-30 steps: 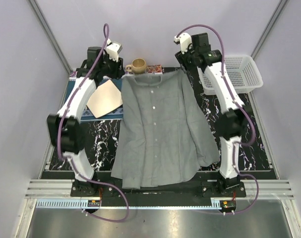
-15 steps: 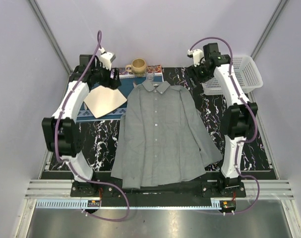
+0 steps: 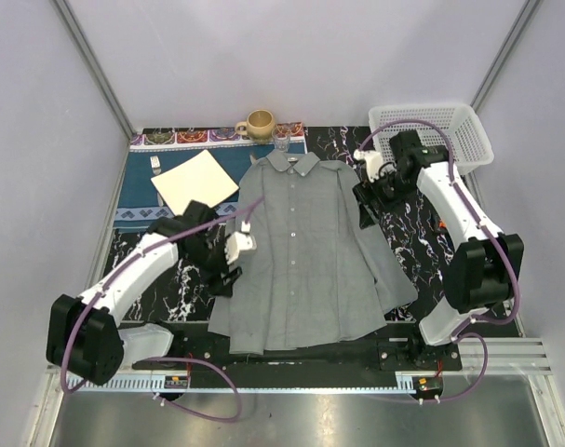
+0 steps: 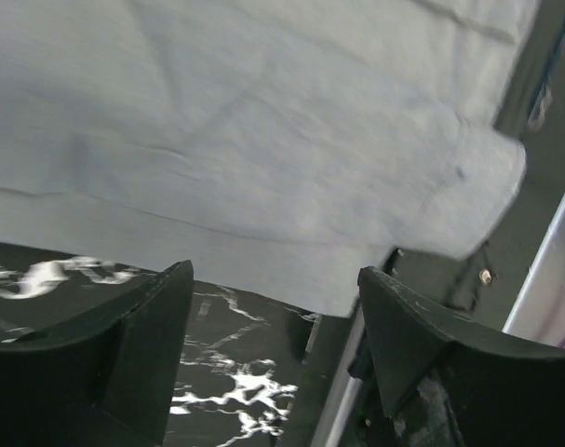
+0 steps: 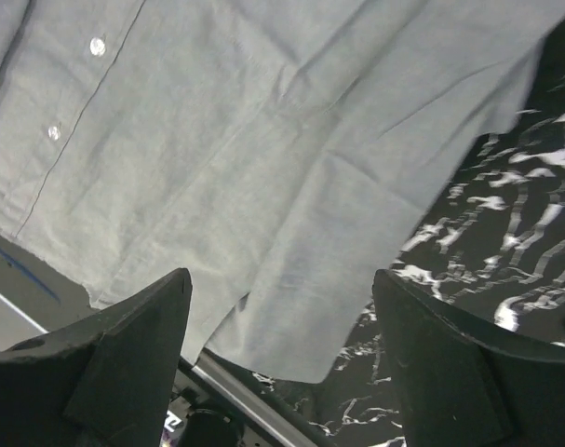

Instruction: Pin the brooch onto the clothing

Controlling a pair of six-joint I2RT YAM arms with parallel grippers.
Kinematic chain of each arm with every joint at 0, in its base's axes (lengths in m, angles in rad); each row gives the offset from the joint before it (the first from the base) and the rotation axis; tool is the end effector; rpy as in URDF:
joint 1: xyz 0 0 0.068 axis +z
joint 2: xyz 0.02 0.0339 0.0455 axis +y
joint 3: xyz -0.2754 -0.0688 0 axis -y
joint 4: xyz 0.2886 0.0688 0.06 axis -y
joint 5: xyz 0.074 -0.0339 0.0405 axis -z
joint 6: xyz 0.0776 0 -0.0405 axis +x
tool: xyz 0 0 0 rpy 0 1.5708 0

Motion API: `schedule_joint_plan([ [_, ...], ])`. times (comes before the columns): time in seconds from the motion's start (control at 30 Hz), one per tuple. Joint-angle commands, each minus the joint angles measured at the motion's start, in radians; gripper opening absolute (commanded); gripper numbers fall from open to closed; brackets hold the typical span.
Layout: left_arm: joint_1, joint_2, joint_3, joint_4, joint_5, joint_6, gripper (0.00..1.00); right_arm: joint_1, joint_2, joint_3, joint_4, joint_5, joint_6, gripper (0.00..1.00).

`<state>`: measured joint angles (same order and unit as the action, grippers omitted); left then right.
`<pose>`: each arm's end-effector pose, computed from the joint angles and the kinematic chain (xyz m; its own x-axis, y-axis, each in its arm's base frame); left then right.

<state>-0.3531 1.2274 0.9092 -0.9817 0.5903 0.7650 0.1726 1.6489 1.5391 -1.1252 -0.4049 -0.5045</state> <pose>0.2264 -0.1295 0.2061 -0.3564 0.7445 -0.5645 0.9342 0.2944 -0.2016 0.3719 0.0959 0.2789 -0.6761 -0.5689 -0.4682 -0.6997 0.6948 0.1663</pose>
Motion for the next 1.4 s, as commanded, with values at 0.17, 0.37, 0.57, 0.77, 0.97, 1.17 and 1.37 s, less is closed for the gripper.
schedule_joint_plan([
  [0.17,-0.219,-0.169,-0.220,0.074,-0.057,0.204,0.74,0.099,0.012,-0.134,0.041,-0.041,0.018,0.81],
  [0.37,-0.407,-0.236,-0.300,0.080,-0.015,0.353,0.75,0.103,0.063,-0.129,0.039,-0.052,0.034,0.79],
  [0.57,-0.668,-0.278,-0.366,0.189,-0.066,0.269,0.82,0.104,0.080,-0.139,0.045,-0.031,0.034,0.79],
  [0.77,-0.747,-0.224,-0.404,0.255,-0.101,0.255,0.79,0.105,0.084,-0.142,0.047,-0.029,0.037,0.79],
  [0.97,-0.758,-0.213,-0.360,0.261,-0.194,0.231,0.39,0.105,0.071,-0.132,0.045,-0.020,0.031,0.78],
  [1.17,-0.657,-0.341,-0.146,0.026,-0.210,0.267,0.00,0.105,0.069,-0.116,0.042,-0.022,0.021,0.77],
  [1.37,-0.246,-0.316,0.171,-0.205,-0.339,0.624,0.00,0.103,0.083,-0.109,0.059,-0.009,0.026,0.76],
])
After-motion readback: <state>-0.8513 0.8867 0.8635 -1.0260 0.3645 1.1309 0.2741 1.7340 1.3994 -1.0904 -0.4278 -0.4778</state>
